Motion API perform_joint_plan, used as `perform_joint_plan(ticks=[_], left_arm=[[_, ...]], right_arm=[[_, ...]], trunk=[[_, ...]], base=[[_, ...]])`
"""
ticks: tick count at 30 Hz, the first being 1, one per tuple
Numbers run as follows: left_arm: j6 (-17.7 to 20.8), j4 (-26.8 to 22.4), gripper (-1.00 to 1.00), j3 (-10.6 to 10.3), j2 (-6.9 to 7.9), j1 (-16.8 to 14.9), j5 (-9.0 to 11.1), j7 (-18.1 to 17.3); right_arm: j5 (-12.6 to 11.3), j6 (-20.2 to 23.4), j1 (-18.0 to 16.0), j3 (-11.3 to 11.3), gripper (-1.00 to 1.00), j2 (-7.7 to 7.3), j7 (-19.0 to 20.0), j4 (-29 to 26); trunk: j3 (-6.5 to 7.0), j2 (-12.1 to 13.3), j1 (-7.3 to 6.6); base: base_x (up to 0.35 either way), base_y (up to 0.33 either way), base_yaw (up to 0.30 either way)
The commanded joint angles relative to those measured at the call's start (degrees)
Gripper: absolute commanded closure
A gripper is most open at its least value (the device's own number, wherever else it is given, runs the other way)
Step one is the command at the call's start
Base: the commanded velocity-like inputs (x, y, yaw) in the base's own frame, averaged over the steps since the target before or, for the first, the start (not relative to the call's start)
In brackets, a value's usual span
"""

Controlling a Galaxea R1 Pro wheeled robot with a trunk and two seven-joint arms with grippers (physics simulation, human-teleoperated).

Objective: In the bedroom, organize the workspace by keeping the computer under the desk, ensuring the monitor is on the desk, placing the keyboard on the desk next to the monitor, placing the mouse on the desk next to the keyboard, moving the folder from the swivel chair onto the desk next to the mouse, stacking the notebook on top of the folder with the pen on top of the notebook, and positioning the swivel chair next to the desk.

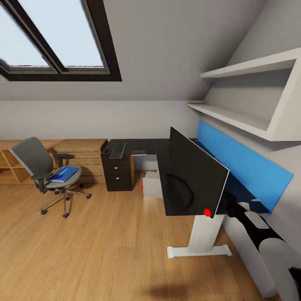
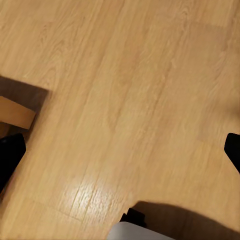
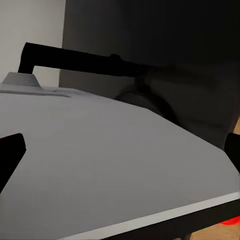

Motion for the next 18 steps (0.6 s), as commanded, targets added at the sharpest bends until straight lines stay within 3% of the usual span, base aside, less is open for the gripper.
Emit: perform_joint_plan(ticks=[1, 6, 13, 18], left_arm=[[-0.15, 0.01, -1.0, -0.49, 0.01, -0.05, 0.33, 0.36], [-0.15, 0.01, -1.0, -0.49, 0.01, -0.05, 0.3, 0.36], [-0.15, 0.01, -1.0, -0.49, 0.01, -0.05, 0.3, 0.36], [-0.13, 0.05, -1.0, -0.28, 0.09, -0.05, 0.5, 0.36]], right_arm=[[-0.19, 0.35, -0.06, -0.32, -1.0, 0.03, 0.14, 0.03], [-0.16, 0.35, -0.06, -0.32, -1.0, 0.03, 0.14, 0.02], [-0.1, 0.35, -0.06, -0.32, -1.0, 0.03, 0.14, 0.0], [0.03, 0.16, -0.06, -0.32, -1.0, 0.03, 0.14, -0.04]], trunk=[[-0.13, -0.13, 0.04], [-0.13, -0.13, 0.04], [-0.13, -0.13, 0.04], [-0.13, -0.13, 0.04]], base=[[-0.003, 0.008, 0.0], [-0.001, -0.014, 0.0], [0.005, -0.19, 0.0], [0.198, -0.047, 0.0]])
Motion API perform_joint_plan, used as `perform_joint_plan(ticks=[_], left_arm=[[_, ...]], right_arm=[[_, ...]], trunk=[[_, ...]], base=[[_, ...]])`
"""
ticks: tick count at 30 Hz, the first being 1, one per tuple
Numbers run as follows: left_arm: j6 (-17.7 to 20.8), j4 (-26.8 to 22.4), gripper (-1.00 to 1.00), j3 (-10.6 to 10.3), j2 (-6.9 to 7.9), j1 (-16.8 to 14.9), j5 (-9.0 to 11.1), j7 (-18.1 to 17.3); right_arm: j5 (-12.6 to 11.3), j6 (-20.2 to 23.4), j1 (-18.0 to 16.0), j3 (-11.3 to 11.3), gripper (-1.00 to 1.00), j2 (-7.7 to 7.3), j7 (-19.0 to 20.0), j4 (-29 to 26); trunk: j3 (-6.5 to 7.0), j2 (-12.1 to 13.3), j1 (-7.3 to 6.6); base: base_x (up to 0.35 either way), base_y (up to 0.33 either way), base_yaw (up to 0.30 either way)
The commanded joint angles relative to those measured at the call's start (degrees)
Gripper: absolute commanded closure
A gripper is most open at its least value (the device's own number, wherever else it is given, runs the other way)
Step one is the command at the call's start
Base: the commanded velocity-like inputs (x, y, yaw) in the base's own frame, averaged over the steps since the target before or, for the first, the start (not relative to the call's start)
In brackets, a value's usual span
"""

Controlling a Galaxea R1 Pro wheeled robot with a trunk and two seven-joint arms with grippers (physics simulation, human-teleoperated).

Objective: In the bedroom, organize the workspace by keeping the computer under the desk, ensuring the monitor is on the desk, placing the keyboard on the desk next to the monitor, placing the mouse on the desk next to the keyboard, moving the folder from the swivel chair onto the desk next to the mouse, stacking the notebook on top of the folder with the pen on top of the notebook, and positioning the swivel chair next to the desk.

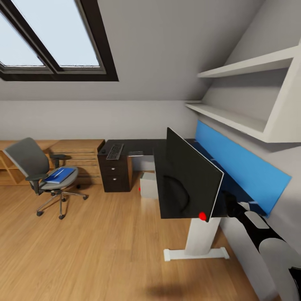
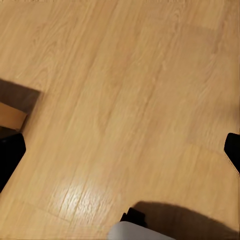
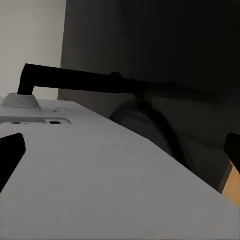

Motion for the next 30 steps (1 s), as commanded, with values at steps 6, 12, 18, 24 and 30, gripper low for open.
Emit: perform_joint_plan(ticks=[6, 12, 18, 24, 30], left_arm=[[-0.09, 0.02, -1.0, -0.59, -0.05, -0.05, 0.26, 0.36], [-0.09, 0.05, -1.0, -0.56, 0.0, -0.05, 0.24, 0.36], [-0.08, 0.05, -1.0, -0.53, 0.01, -0.05, 0.24, 0.36], [-0.08, 0.05, -1.0, -0.53, 0.01, -0.05, 0.24, 0.36], [-0.08, 0.05, -1.0, -0.53, 0.01, -0.05, 0.24, 0.36]], right_arm=[[1.02, 0.25, -0.06, 0.58, -1.0, 0.06, 0.04, 0.02], [4.23, 0.22, -0.06, 3.49, -1.0, 1.63, -0.1, -0.27], [4.82, 0.13, -0.06, 4.07, -1.0, 2.54, -0.15, -0.4], [8.48, -0.15, -0.06, 6.49, -1.0, 2.87, -0.2, -0.6], [10.17, -1.31, -0.06, 7.38, -1.0, 3.92, -0.21, -0.7]], trunk=[[-0.13, -0.12, 0.06], [-0.13, -0.12, 0.06], [-0.13, -0.12, 0.06], [-0.13, -0.12, 0.06], [-0.13, -0.12, 0.06]], base=[[0.183, -0.004, 0.0], [0.014, 0.0, 0.0], [0.001, 0.0, 0.0], [0.0, 0.0, 0.0], [0.0, 0.0, 0.0]])
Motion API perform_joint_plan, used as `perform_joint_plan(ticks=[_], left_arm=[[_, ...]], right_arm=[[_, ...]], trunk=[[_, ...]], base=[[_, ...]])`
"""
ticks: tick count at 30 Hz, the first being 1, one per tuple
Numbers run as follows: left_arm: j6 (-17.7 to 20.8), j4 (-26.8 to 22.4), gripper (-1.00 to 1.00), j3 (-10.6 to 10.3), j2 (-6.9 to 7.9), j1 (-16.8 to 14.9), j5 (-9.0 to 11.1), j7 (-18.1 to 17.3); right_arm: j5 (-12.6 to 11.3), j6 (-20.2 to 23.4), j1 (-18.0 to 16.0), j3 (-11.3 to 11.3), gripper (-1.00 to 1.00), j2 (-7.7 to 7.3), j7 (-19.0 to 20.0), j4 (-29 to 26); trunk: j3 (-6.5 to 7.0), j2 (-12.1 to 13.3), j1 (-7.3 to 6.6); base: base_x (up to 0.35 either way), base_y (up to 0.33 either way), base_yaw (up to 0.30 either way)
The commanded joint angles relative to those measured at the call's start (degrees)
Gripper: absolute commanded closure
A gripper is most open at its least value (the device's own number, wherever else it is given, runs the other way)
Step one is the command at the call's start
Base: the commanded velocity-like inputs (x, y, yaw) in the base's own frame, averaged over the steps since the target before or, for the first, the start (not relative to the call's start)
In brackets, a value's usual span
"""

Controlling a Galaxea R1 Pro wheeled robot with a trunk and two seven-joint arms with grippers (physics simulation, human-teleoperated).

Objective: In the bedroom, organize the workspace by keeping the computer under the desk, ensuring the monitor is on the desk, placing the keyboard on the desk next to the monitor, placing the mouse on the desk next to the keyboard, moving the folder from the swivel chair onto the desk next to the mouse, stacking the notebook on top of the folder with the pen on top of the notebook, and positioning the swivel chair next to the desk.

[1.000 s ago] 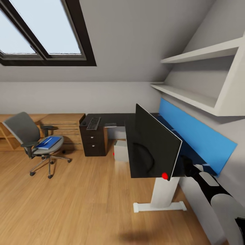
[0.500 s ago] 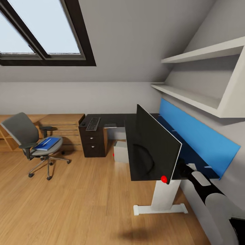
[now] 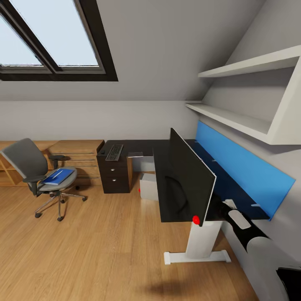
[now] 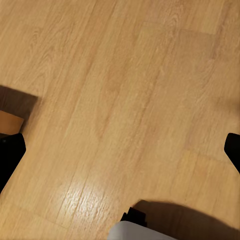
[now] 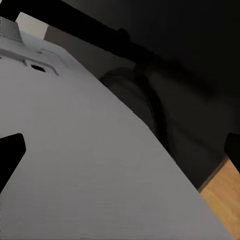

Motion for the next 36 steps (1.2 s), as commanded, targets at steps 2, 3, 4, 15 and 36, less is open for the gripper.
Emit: perform_joint_plan(ticks=[2, 3, 4, 15, 36], left_arm=[[-0.15, 0.0, -1.0, -0.49, 0.01, -0.05, 0.29, 0.36], [-0.15, 0.0, -1.0, -0.49, 0.01, -0.05, 0.29, 0.36], [-0.15, 0.0, -1.0, -0.49, 0.01, -0.05, 0.29, 0.36], [-0.15, 0.0, -1.0, -0.49, 0.01, -0.05, 0.29, 0.36], [-0.18, 0.0, -1.0, -0.49, 0.02, -0.05, 0.29, 0.36]], right_arm=[[-0.13, 0.29, -0.05, -0.28, -1.0, 0.36, 0.17, -0.04], [-0.06, 0.26, -0.05, -0.15, -1.0, 0.72, 0.17, -0.05], [-0.03, 0.25, -0.05, 0.11, -1.0, 0.95, 0.17, -0.06], [-0.11, -0.37, -0.05, 2.91, -1.0, 2.31, 0.45, -0.2], [-0.07, -3.4, -0.05, 11.67, -1.0, 4.73, 0.47, -2.94]], trunk=[[-0.13, -0.13, 0.04], [-0.13, -0.13, 0.04], [-0.13, -0.13, 0.04], [-0.13, -0.13, 0.04], [-0.13, -0.13, 0.04]], base=[[0.0, 0.0, 0.0], [0.0, 0.0, 0.0], [0.0, 0.0, 0.0], [0.0, 0.0, 0.0], [0.0, 0.0, 0.096]])
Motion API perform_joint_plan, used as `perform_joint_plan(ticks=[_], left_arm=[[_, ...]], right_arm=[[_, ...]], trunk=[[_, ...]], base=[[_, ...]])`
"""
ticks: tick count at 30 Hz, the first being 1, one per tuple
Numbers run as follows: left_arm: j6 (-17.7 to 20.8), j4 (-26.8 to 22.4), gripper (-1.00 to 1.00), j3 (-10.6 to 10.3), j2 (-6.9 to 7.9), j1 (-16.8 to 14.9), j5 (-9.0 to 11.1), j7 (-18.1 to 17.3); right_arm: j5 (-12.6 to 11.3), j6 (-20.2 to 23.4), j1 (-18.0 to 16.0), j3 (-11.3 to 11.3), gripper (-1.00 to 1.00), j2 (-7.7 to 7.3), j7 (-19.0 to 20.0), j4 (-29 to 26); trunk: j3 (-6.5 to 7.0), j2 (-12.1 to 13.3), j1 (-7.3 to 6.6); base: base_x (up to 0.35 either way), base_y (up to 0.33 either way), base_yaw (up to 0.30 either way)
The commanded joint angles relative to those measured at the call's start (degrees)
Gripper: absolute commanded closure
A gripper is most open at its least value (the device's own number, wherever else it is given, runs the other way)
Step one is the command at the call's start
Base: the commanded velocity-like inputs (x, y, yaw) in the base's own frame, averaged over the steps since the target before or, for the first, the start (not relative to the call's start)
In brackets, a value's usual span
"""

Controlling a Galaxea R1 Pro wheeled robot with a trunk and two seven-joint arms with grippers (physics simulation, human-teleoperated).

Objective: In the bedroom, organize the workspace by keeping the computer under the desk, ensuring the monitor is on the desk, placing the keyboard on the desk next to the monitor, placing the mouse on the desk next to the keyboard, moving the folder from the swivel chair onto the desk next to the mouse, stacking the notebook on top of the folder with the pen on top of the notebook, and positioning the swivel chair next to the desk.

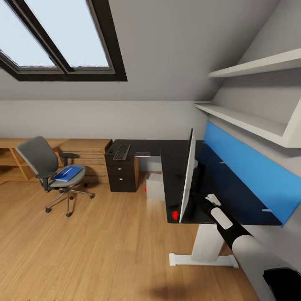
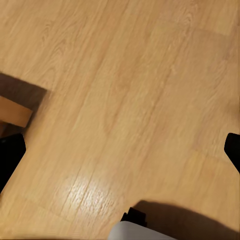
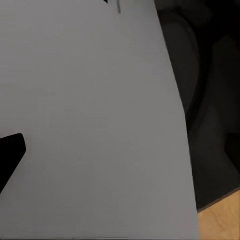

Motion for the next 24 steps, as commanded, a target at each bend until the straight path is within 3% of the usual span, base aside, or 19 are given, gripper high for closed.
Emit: perform_joint_plan(ticks=[1, 15, 24], left_arm=[[-0.15, 0.03, -1.0, -0.49, 0.02, -0.07, 0.29, 0.35], [-0.21, 0.03, -1.0, -0.49, 0.01, -0.07, 0.33, 0.35], [-0.23, 0.03, -1.0, -0.49, 0.03, -0.07, 0.34, 0.35]], right_arm=[[-0.39, 0.03, -0.04, 0.33, -1.0, -0.07, 0.07, -0.04], [-0.39, -0.08, -0.04, 0.28, -1.0, -0.15, 0.04, -0.06], [-0.39, -0.08, -0.04, 0.2, -1.0, -0.15, 0.04, -0.06]], trunk=[[-0.13, -0.13, 0.04], [-0.13, -0.13, 0.04], [-0.13, -0.13, 0.04]], base=[[0.0, 0.0, 0.242], [0.004, 0.0, 0.272], [0.168, 0.0, 0.277]])
